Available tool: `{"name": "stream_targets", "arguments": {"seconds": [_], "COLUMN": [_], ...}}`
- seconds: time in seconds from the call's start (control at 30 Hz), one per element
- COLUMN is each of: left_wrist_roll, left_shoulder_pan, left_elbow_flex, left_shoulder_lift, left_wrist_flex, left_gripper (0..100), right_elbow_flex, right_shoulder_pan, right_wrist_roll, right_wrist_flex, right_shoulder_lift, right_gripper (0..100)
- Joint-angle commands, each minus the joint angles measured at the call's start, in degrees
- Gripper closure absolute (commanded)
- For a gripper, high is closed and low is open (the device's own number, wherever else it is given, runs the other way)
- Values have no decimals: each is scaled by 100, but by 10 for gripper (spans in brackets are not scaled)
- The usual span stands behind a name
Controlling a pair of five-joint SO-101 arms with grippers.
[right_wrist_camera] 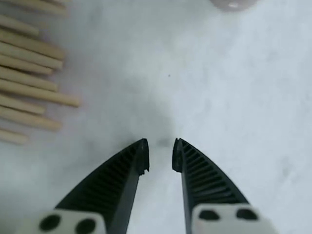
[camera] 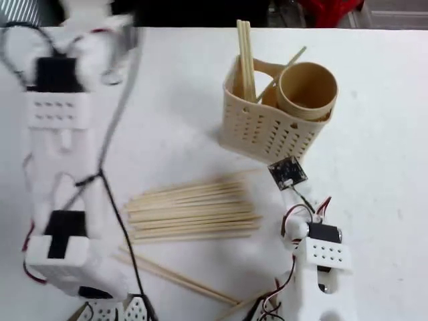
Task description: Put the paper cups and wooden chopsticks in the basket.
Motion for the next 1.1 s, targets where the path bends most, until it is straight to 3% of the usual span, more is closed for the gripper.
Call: {"name": "stream_targets", "arguments": {"seconds": [0.0, 0.2, 0.37, 0.6, 0.73, 0.83, 1.07], "left_wrist_roll": [18, -316, -325, -334, -334, -343, -343], "left_shoulder_pan": [-1112, -1560, -1710, -1780, -1789, -1780, -1763], "left_elbow_flex": [1767, 4668, 6048, 6523, 6655, 6681, 6690], "left_shoulder_lift": [-233, -242, -286, -233, -242, -242, -242], "left_wrist_flex": [-26, -1899, -3455, -4141, -4448, -4440, -4440], "left_gripper": [865, 865, 864, 866, 865, 865, 865], "right_elbow_flex": [-659, -2497, -3886, -6004, -6936, -7262, -6971], "right_shoulder_pan": [-233, -1376, -2782, -3776, -3969, -3960, -3864], "right_wrist_roll": [9, 0, -44, 53, 589, 905, 1257], "right_wrist_flex": [532, 2079, 2862, 2905, 2897, 2527, 1314], "right_shoulder_lift": [4, 31, 629, 3486, 4989, 5815, 6659], "right_gripper": [904, 904, 903, 902, 851, 776, 785]}}
